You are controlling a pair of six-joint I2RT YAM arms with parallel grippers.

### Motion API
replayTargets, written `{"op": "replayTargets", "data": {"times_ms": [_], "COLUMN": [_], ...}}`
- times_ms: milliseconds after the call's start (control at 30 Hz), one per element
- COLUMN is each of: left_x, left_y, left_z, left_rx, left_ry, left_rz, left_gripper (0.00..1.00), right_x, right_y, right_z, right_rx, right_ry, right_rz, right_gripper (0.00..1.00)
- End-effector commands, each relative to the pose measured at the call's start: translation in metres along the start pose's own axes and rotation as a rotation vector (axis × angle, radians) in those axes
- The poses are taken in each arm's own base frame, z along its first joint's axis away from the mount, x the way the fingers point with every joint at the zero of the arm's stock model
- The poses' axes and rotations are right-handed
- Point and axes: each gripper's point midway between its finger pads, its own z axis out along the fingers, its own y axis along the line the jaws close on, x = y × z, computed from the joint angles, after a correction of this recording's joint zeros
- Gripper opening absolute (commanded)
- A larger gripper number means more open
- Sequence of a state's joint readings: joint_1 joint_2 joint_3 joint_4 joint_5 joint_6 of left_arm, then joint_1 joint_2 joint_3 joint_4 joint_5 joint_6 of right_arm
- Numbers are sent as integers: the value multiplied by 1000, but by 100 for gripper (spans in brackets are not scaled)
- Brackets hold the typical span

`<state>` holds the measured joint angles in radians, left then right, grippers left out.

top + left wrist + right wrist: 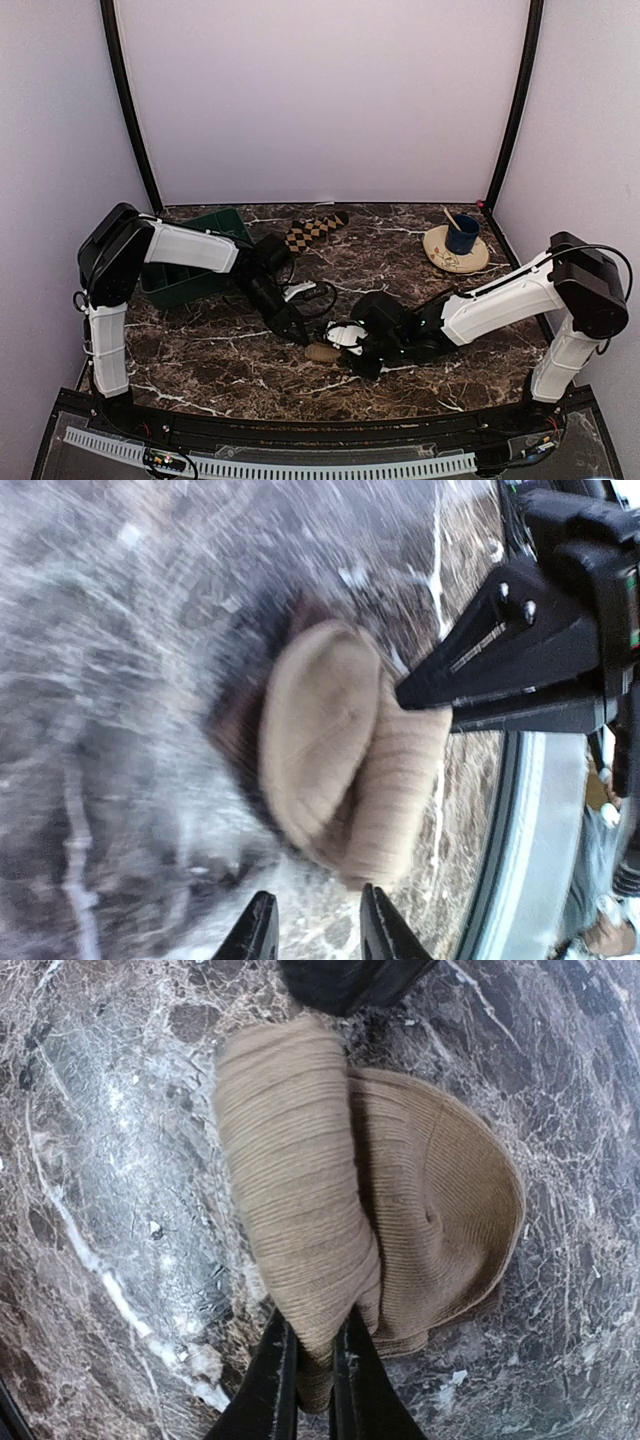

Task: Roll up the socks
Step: Roll the sock at the center of the board.

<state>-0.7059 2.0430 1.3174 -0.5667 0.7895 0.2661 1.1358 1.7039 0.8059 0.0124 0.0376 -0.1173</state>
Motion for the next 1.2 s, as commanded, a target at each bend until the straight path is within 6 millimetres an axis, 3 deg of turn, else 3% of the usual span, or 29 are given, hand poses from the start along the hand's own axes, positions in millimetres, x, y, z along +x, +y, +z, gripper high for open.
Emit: {"op": "replayTargets", "data": {"times_ms": [0, 433, 667, 933, 1167], "left_x": [-21, -28, -28, -17, -14], "left_y": [2, 9, -14, -44, -51], "left_z": [-25, -56, -70, -49, -32], "left_rx": [-111, -332, -409, -486, -518], "left_ry": [-100, -271, -386, -381, -323], "left_rz": [49, 115, 204, 382, 465], "left_gripper": [31, 31, 31, 35, 36], "right_x": [12, 0, -1, -3, -6], "right_y": [5, 4, 2, -1, -1], "right_z": [2, 5, 6, 7, 4], "right_rx": [-83, -232, -319, -401, -474], "right_ry": [59, 97, 123, 153, 172], "right_rz": [65, 159, 215, 260, 306], "right_gripper": [0, 0, 0, 0, 0]}}
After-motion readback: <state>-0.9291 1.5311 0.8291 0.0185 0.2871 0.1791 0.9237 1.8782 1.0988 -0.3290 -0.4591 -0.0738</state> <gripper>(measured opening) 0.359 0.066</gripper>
